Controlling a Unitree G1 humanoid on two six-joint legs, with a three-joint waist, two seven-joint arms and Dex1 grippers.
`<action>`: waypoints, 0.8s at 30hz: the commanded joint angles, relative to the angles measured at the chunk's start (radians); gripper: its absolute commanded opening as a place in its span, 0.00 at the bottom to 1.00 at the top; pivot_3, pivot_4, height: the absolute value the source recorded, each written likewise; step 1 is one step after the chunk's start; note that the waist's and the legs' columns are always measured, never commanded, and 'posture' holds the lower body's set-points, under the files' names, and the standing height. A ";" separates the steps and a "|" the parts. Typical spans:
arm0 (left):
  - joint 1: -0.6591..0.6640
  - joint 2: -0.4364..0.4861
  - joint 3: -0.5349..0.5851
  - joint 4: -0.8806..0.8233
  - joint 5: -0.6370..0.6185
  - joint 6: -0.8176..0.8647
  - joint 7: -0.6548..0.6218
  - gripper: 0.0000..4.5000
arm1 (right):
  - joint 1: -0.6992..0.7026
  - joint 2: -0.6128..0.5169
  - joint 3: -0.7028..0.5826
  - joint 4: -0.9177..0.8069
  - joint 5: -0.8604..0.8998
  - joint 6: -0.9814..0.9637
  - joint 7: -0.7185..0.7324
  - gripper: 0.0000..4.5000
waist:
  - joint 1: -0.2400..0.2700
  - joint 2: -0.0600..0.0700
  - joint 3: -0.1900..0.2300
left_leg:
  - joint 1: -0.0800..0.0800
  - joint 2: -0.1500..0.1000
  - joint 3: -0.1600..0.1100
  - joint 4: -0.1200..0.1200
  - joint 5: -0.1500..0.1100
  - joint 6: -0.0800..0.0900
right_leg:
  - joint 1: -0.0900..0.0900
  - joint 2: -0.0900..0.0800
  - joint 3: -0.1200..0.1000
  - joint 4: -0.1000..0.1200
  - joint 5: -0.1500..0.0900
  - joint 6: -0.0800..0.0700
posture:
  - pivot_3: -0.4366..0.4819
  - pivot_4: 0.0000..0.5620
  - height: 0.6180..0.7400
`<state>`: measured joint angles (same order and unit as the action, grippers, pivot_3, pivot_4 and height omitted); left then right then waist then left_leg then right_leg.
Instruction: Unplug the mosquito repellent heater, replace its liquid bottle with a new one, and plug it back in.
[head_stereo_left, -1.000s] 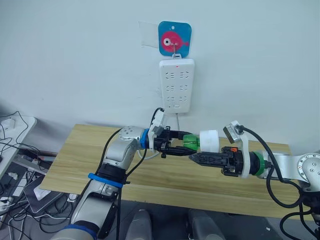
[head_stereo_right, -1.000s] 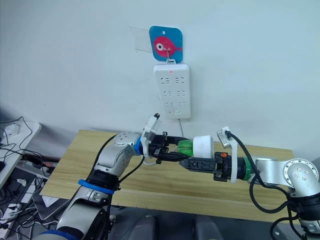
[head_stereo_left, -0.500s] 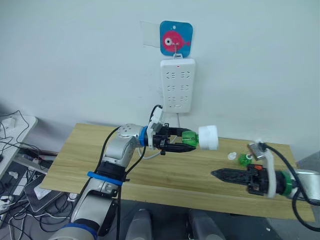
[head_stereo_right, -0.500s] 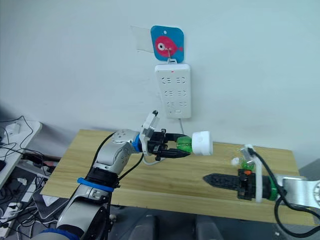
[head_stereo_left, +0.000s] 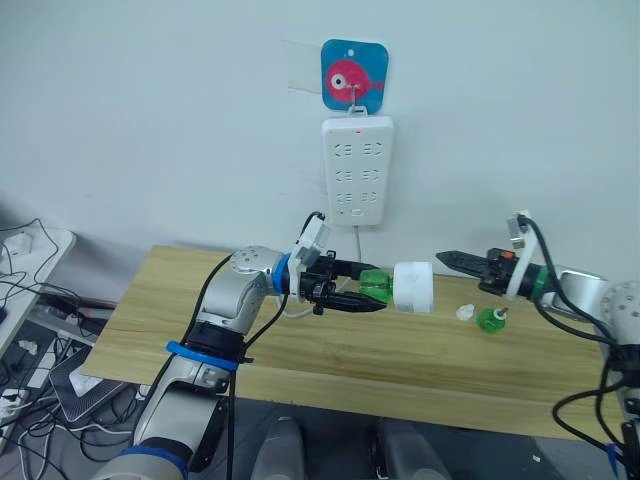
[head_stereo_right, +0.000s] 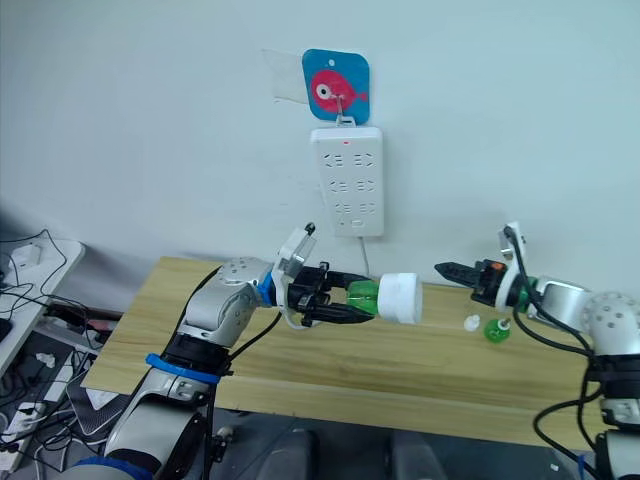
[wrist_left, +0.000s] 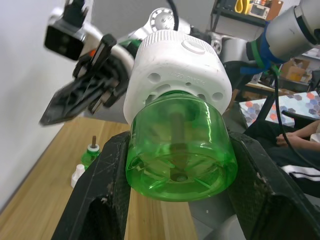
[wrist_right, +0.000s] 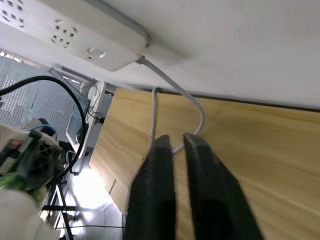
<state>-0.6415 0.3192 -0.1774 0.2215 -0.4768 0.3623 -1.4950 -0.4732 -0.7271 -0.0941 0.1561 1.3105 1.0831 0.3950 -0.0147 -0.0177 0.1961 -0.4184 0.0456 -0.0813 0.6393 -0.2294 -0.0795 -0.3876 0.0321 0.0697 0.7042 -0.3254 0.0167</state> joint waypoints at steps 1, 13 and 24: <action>-0.007 0.004 0.013 -0.058 -0.034 0.021 0.006 0.50 | 0.000 0.029 -0.017 -0.068 -0.006 0.053 0.022 0.01 | 0.008 0.000 0.000 | 0.000 0.000 0.000 0.000 0.000 0.000 | 0.000 0.000 0.000 0.000 0.000 0.000 | 0.55 0.28 1.00; -0.015 -0.005 0.011 0.021 0.018 -0.069 0.036 0.50 | 0.193 0.022 -0.081 -0.389 0.383 0.197 -0.157 0.01 | 0.015 0.000 0.000 | 0.000 0.000 0.000 0.000 0.000 0.000 | 0.000 0.000 0.000 0.001 0.000 0.000 | 0.54 0.30 1.00; -0.025 -0.021 -0.010 0.077 0.051 -0.134 0.007 0.50 | 0.236 -0.108 -0.049 -0.553 0.662 0.025 -0.250 0.01 | 0.009 0.000 0.000 | 0.001 0.000 0.000 0.001 0.000 0.000 | 0.000 0.000 0.000 0.002 0.000 0.000 | 0.51 0.30 1.00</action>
<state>-0.6478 0.3059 -0.1860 0.3160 -0.4219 0.2492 -1.4739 -0.2240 -0.8194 -0.1338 -0.3617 1.9450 1.1372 0.1221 -0.0054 -0.0178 0.1963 -0.4176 0.0455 -0.0813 0.6403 -0.2295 -0.0792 -0.3872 0.0325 0.0697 0.7058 -0.3253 0.0167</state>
